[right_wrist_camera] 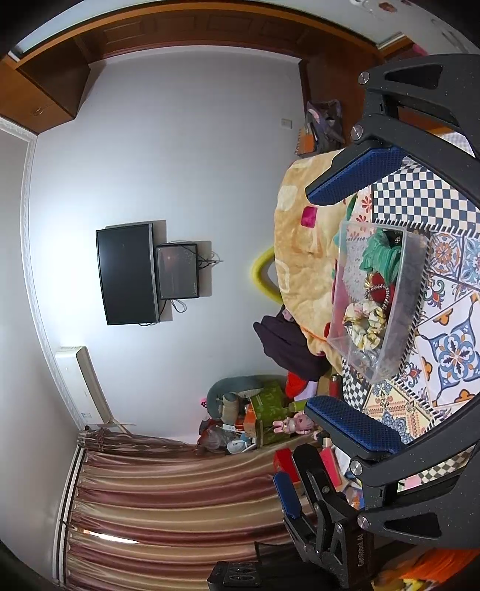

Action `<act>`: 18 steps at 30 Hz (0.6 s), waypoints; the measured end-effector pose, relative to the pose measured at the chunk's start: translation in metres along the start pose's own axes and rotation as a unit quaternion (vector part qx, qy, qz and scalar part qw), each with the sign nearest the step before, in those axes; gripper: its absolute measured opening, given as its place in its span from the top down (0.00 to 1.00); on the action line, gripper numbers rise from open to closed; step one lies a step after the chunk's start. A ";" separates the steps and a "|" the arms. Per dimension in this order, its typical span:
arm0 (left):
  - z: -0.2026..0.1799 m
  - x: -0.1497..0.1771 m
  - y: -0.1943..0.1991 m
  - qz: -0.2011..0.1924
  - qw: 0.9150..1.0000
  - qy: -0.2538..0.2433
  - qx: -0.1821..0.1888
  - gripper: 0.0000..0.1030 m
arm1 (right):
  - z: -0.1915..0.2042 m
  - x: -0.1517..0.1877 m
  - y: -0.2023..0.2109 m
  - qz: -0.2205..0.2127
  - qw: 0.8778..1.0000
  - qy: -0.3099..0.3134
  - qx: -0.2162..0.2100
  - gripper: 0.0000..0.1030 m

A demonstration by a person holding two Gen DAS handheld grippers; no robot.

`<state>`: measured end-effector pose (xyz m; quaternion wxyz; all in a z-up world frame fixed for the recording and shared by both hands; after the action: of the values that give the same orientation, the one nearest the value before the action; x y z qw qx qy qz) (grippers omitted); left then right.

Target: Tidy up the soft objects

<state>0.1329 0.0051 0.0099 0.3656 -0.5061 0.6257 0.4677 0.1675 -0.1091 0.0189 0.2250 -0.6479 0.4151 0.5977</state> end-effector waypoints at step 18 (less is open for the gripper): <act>0.000 0.000 0.003 0.001 1.000 0.005 0.008 0.00 | 0.000 0.004 -0.001 0.007 1.000 0.002 -0.001 0.00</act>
<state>0.1302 0.0047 0.0104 0.3664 -0.5045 0.6319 0.4604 0.1677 -0.1099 0.0146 0.2192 -0.6463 0.4198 0.5983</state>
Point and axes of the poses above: each gripper's, at about its wrist camera, not at the fingertips, and y roughly against the way its jaws point, z to its left, x to its underside, the point moved 10 cm from there along -y, roughly the way its jaws point, and after that the axes turned 14 degrees about y, right-handed, at the moved point
